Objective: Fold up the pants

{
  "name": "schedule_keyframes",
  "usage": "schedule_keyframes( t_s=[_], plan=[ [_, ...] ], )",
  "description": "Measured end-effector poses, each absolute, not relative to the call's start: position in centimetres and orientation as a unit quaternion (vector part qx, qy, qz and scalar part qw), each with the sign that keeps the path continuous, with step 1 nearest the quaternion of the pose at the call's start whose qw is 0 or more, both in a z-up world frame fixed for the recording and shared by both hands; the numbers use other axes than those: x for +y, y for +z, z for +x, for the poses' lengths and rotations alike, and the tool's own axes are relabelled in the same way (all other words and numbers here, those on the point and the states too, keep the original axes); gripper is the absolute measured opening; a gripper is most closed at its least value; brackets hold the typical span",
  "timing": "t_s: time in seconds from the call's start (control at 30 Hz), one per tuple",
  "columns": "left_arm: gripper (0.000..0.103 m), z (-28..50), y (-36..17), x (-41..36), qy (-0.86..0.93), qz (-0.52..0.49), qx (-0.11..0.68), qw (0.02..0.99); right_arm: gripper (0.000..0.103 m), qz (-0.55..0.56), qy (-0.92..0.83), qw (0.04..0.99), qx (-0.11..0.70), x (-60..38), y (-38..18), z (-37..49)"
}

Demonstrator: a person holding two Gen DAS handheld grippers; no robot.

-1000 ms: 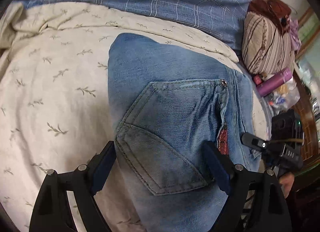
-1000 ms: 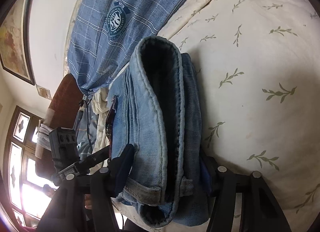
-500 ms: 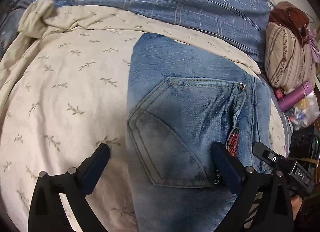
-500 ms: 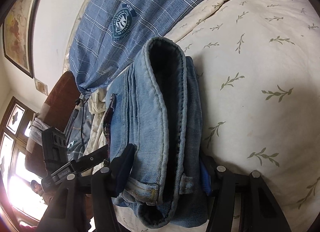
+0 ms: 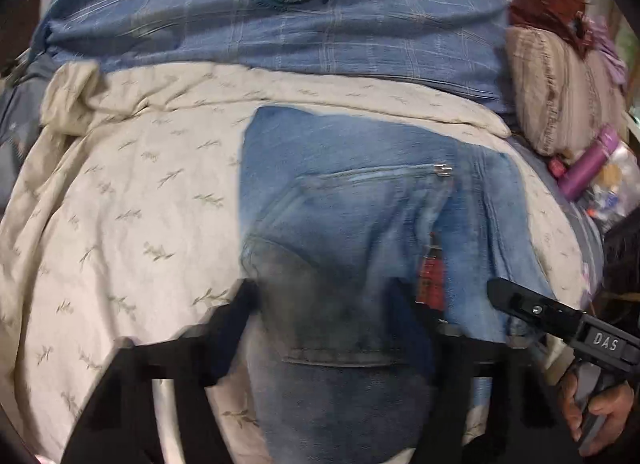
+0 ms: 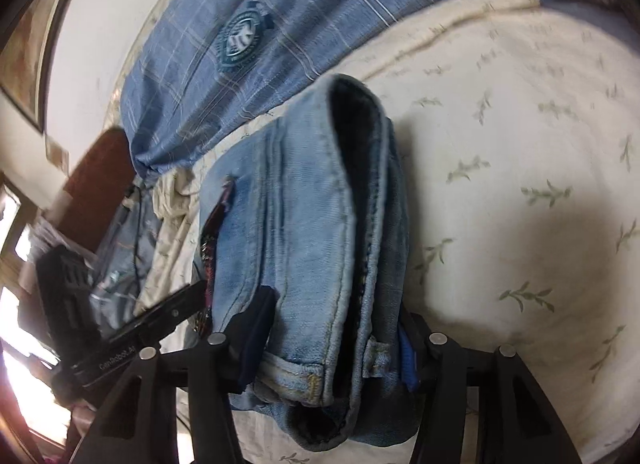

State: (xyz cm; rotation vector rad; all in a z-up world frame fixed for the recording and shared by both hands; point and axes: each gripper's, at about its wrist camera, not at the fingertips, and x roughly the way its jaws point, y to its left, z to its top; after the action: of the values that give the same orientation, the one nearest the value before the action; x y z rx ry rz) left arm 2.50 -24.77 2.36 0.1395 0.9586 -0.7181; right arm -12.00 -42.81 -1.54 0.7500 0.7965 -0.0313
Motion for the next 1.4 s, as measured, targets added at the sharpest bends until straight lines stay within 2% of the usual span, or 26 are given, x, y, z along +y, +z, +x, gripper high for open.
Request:
schedule_keyframes(
  t_s=[0.2,0.33,0.57,0.77,0.93,1.07,1.4],
  plan=[
    [0.038,2.8,3.8,-24.2,-0.343,0.060,0.443,0.826,0.052,0.296,-0.016,0.882,0.366,-41.1,1.5,-11.5],
    [0.035,3.3,5.4,-23.3,-0.349,0.043,0.435,0.829,0.052,0.224,-0.017,0.904,0.365,-39.1,4.0,-10.6],
    [0.034,3.4,7.3,-22.5,-0.348,0.036,0.415,0.840,0.052,0.204,-0.007,0.918,0.340,-38.1,6.2,-10.1],
    [0.035,3.7,4.2,-22.8,-0.316,0.071,0.445,0.835,0.052,0.234,-0.010,0.898,0.373,-38.8,3.2,-9.5],
    [0.042,2.6,2.7,-23.1,-0.303,0.111,0.423,0.847,0.052,0.257,-0.025,0.886,0.385,-39.8,1.0,-10.3],
    [0.057,2.6,2.7,-23.6,-0.298,0.124,0.414,0.851,0.052,0.248,-0.026,0.888,0.387,-39.7,1.0,-10.1],
    [0.078,3.0,2.2,-23.4,-0.288,0.122,0.417,0.853,0.052,0.268,-0.030,0.879,0.394,-40.3,0.0,-10.2]
  ],
)
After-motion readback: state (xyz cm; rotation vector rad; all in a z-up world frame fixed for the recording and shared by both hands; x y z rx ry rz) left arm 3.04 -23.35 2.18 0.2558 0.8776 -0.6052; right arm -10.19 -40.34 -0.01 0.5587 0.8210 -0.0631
